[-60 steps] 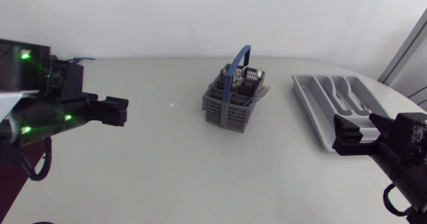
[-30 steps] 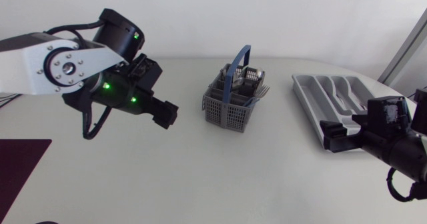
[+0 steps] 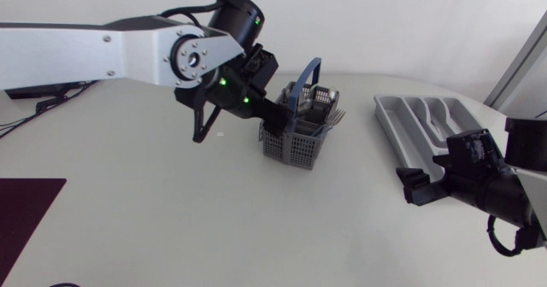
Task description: Unload the cutlery basket into the drawer organizer.
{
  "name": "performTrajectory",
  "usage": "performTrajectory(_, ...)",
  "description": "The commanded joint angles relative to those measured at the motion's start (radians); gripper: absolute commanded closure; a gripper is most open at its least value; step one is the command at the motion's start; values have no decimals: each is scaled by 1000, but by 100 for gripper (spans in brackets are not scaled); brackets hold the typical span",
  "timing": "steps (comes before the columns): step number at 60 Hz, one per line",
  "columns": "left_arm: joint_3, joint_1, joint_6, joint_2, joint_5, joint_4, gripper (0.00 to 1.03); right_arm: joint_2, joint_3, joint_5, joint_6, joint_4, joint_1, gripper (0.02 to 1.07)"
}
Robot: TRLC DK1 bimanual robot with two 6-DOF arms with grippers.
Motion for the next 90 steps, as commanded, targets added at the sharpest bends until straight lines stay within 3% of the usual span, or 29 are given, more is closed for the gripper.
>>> performTrajectory(1,54,-15,1,73,4,23,12,24,33,-1,-20,-4,10,7)
performTrajectory(12,102,-21,-37,134,-19,92,19,71,38,3,-39,23,22,7)
performTrajectory(19,141,-32,-43,177,-105,121,23,100,44,5,-42,40,42,7)
performTrajectory(33,181,-29,-72,231,-125,129,51,165,70,22,-42,75,71,7)
performTrajectory(36,184,-29,-72,239,-125,129,61,172,75,22,-42,75,72,7)
performTrajectory(43,181,-22,-79,239,-125,130,100,177,79,22,-45,77,74,7)
performTrajectory(59,25,1,-53,108,-82,123,100,177,82,29,-45,78,82,7)
performTrajectory(77,-257,110,43,-148,74,41,100,218,116,80,-42,89,143,7)
performTrajectory(90,-489,169,118,-376,116,8,100,252,154,115,-33,86,201,7)
